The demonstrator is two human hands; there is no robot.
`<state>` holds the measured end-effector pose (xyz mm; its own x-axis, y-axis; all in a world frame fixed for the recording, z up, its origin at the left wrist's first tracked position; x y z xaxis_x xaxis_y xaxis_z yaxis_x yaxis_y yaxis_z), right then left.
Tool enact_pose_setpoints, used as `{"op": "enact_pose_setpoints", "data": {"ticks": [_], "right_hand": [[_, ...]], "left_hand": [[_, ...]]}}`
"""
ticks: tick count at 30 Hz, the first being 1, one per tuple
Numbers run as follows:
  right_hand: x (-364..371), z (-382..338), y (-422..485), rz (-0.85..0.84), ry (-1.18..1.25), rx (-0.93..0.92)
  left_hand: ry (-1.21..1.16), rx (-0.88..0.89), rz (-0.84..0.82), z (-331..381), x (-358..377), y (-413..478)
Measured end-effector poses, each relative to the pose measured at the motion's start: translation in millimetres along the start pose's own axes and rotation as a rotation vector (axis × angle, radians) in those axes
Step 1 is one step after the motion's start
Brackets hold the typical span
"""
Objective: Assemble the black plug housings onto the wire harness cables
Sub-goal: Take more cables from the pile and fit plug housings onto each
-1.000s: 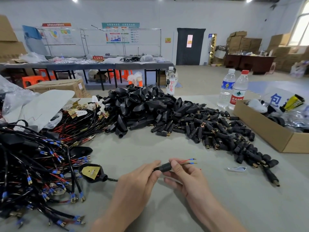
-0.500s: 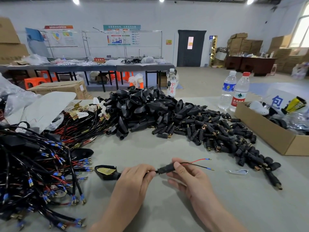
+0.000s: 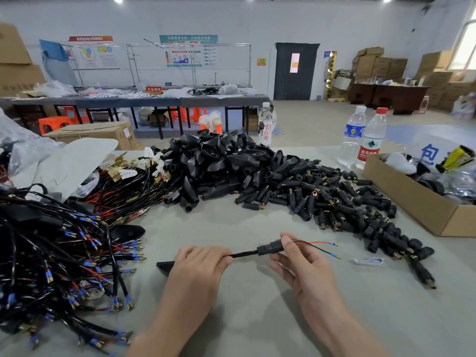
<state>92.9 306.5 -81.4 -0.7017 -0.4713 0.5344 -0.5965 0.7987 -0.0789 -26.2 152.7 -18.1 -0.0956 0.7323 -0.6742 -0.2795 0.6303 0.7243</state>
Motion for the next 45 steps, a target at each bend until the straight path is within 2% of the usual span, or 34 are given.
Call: {"op": "enact_pose_setpoints", "data": {"ticks": [7,14,17,21,26,30,36,42,45], "right_hand": [[-1,3,-1,0.026,0.043,0.038],[1,-1,0,-0.009,0.033,0.013],[-4,-1,1,0.04,-0.023,-0.027],[-9,3,3,0.081,0.005,0.015],[-3,7,2,0.037,0.043,0.062],[-4,4,2,0.026,-0.007,0.0],[10,13,-1,-0.06,-0.057,0.005],[-6,7,6,0.028,-0.012,-0.006],[-5,9,7,0.014,0.018,0.01]], "left_hand": [[-0.054,0.02,0.036,5,-3,1],[-0.042,0.013,-0.015,6,-1,-1],[-0.025,0.038,0.004,10,-3,0],[0.007,0.076,0.029,15,-3,1],[-0.008,0.079,0.033,13,-4,0],[-0.03,0.092,-0.013,16,2,-2],[-0.007,0.098,-0.012,21,6,-2],[0.09,0.028,0.005,-1,2,-3],[0.112,0.046,0.008,-1,2,-4]]}}
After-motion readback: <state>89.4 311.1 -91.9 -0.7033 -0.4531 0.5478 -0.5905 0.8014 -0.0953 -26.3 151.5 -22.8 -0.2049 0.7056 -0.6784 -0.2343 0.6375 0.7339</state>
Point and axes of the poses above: each hand's wrist, its own y-axis towards the middle knuckle, its own x-axis out of the palm, z = x × y, the point moved 9 cm from there along y, towards the middle knuckle, and after that the axes turned 1 degree about y, right-handed, at the moved point
